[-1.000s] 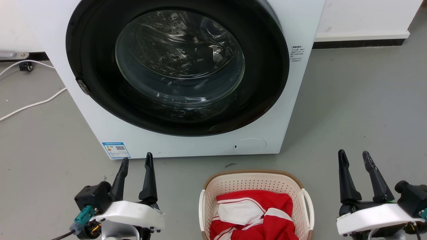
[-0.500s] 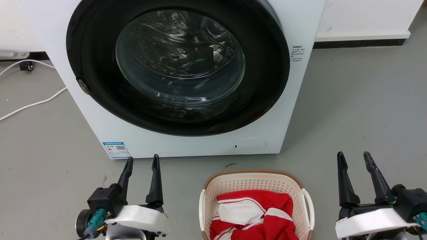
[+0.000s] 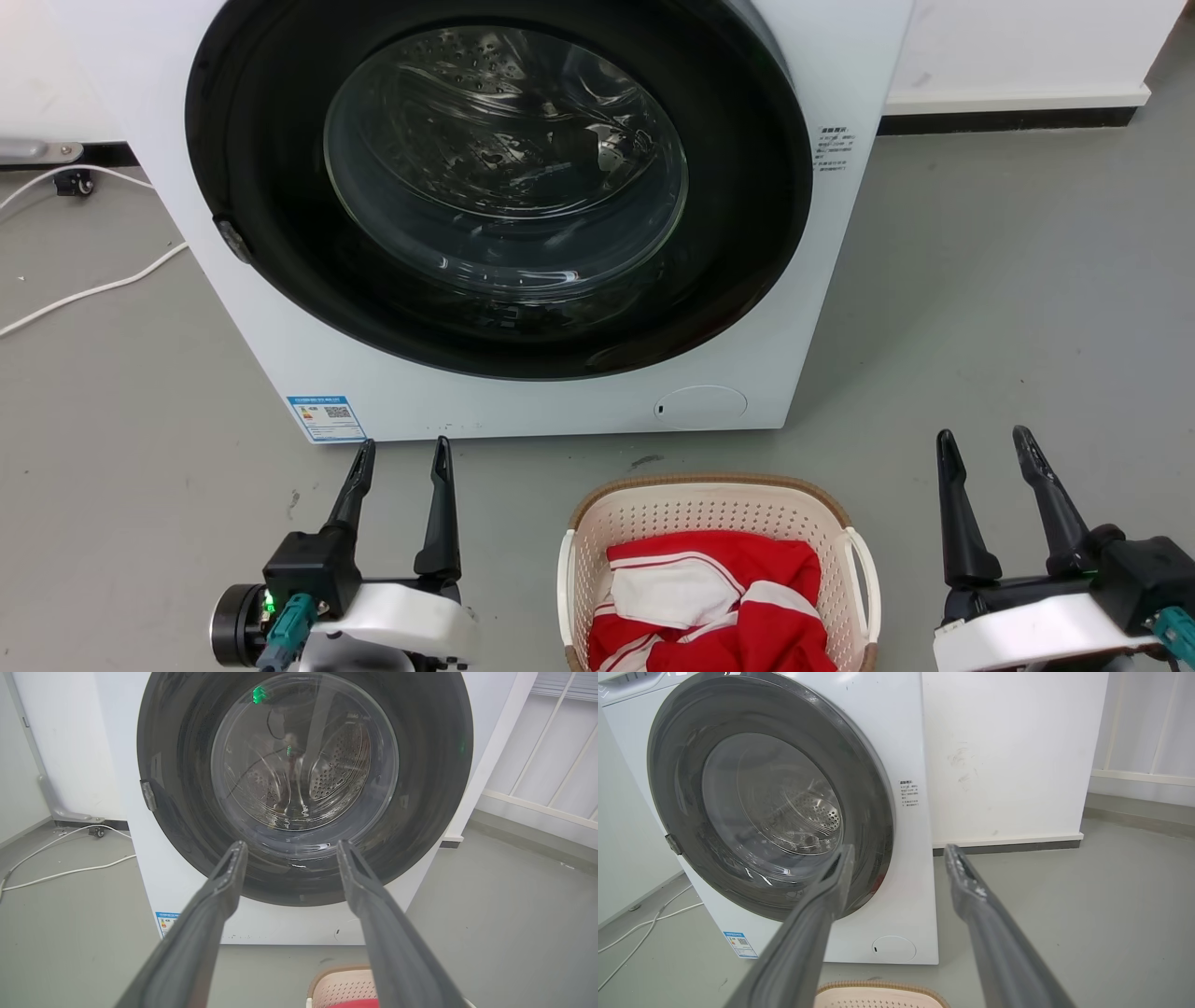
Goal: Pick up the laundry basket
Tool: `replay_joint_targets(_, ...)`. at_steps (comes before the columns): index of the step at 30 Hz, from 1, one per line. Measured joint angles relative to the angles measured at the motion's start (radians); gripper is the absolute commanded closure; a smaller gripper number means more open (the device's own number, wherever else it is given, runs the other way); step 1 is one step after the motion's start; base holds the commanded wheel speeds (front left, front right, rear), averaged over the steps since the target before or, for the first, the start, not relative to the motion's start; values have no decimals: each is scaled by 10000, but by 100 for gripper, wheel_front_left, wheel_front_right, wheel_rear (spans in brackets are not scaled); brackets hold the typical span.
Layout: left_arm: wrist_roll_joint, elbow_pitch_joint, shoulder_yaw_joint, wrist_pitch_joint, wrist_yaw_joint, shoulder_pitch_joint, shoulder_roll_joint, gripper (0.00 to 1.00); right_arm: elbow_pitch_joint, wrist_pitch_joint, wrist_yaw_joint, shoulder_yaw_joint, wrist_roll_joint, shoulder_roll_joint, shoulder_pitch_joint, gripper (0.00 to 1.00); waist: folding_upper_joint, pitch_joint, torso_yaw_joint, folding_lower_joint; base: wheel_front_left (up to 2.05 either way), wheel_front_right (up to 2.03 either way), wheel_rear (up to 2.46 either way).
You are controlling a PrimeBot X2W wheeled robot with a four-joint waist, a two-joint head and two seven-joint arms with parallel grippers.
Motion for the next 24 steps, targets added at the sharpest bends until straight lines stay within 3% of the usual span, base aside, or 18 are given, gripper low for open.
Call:
replay_joint_targets(15, 957, 109, -48, -284, 176, 81, 4, 0, -121, -314, 0, -82, -813, -4, 129, 0, 0, 43, 21, 0, 0, 0, 0)
replay_joint_targets(24, 911, 182, -15, -293, 174, 92, 4, 0, -77, -322, 0, -132, -662, -6, 130, 0, 0, 34, 28, 0, 0, 0, 0)
